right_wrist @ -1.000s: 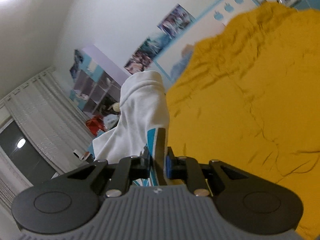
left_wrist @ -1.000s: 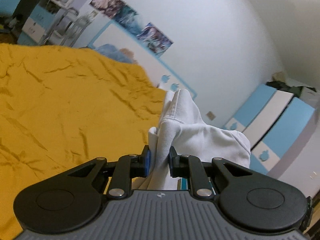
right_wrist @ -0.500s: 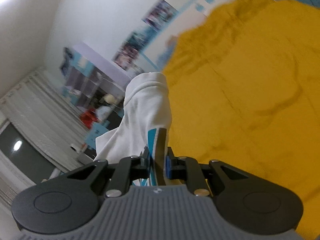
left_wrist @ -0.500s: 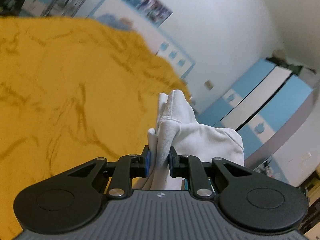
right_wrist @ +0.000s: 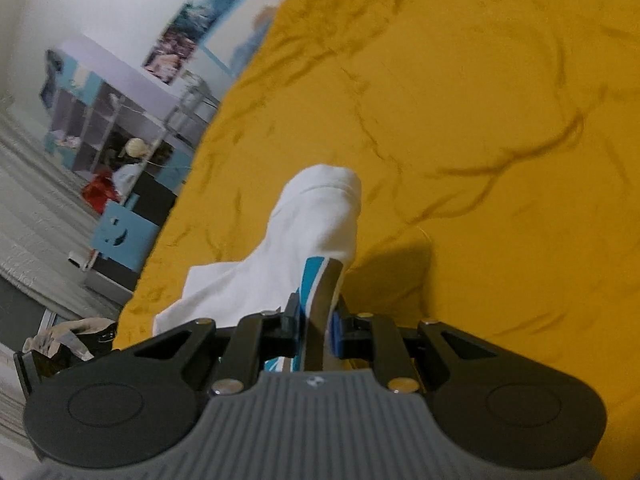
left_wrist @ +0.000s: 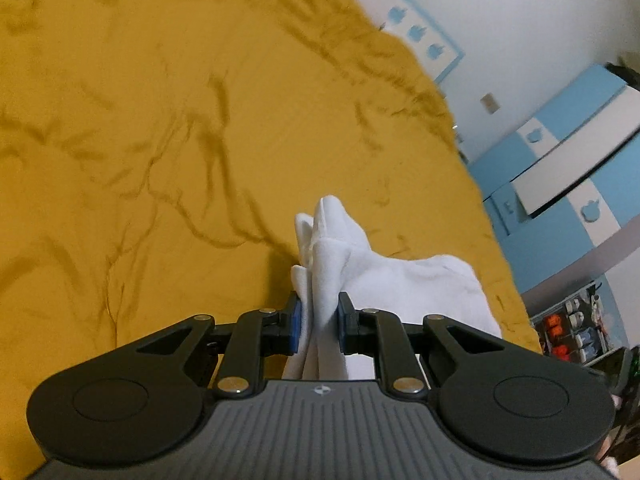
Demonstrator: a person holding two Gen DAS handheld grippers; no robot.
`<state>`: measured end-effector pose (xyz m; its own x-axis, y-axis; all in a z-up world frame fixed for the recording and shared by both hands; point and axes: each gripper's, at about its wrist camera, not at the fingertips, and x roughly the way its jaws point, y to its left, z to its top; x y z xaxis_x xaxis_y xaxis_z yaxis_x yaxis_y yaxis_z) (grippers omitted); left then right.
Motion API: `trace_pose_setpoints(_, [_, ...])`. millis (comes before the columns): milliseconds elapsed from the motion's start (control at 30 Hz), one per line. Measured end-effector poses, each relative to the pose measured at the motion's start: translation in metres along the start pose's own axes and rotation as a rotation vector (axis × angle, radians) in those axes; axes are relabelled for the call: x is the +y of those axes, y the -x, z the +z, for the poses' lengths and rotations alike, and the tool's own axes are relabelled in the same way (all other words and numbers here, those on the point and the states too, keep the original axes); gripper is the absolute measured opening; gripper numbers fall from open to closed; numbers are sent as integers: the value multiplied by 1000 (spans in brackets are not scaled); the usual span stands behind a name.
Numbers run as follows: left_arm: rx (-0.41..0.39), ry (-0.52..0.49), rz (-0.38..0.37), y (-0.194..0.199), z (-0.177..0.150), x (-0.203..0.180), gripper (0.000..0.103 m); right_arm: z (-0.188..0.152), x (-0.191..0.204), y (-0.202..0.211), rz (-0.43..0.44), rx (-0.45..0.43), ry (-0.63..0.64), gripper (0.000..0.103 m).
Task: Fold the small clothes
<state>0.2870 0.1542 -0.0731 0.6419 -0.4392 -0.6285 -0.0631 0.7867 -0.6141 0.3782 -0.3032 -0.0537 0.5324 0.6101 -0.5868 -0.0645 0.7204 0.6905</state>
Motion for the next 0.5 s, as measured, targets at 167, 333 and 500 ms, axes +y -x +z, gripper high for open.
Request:
trace_pose_setpoints(167, [54, 48, 16, -19, -4, 23, 23, 1, -28, -31, -41, 39, -71, 12])
trace_pose_setpoints(333, [0, 57, 68, 5, -5, 32, 38, 1, -31, -17, -85, -27, -52, 18])
trace_pose_setpoints(500, [-84, -49, 114, 42, -6, 10, 36, -4, -12, 17, -130, -86, 47, 11])
